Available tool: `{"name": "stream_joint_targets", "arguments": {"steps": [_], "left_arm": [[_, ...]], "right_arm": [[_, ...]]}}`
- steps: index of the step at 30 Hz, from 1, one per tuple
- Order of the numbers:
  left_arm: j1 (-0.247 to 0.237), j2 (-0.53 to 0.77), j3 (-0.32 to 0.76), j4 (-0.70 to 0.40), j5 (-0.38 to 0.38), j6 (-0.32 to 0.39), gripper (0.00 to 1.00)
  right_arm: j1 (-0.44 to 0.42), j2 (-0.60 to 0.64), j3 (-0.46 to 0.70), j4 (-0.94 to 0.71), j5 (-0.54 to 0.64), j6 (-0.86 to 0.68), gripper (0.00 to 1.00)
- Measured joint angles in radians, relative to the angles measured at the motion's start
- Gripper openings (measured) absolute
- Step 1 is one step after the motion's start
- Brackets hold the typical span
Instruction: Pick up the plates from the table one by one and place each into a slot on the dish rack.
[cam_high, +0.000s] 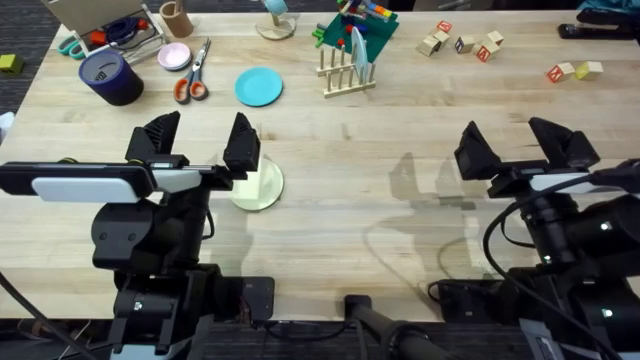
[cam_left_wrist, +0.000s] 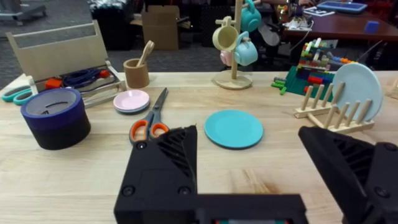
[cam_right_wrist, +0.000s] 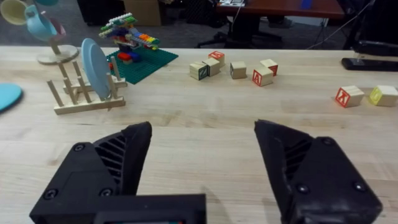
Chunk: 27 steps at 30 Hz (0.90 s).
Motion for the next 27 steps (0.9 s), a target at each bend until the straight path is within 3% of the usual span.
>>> {"name": "stream_joint_targets", "arguments": {"steps": [14,15,16,21,27], "left_arm": [[0.000,0.000,0.006,0.009,0.000,-0.023,0.993],[0.000,0.000,0.016,-0.018,0.000,-0.032,0.994],[0.000,0.000,0.086,-0.147,0.000,-0.060,0.994],[0.000,0.004,0.281,-0.388,0.000,-0.105,0.994],[0.000,0.115,0.520,-0.666,0.000,-0.138,0.992]], "right_arm": [[0.000,0.000,-0.001,0.035,0.000,0.003,0.996],[0.000,0.000,0.000,0.041,0.000,0.004,0.995],[0.000,0.003,0.018,0.040,0.000,0.007,0.995],[0.000,0.033,0.132,0.000,0.000,0.012,0.994],[0.000,0.146,0.356,-0.222,0.000,0.016,0.995]]}}
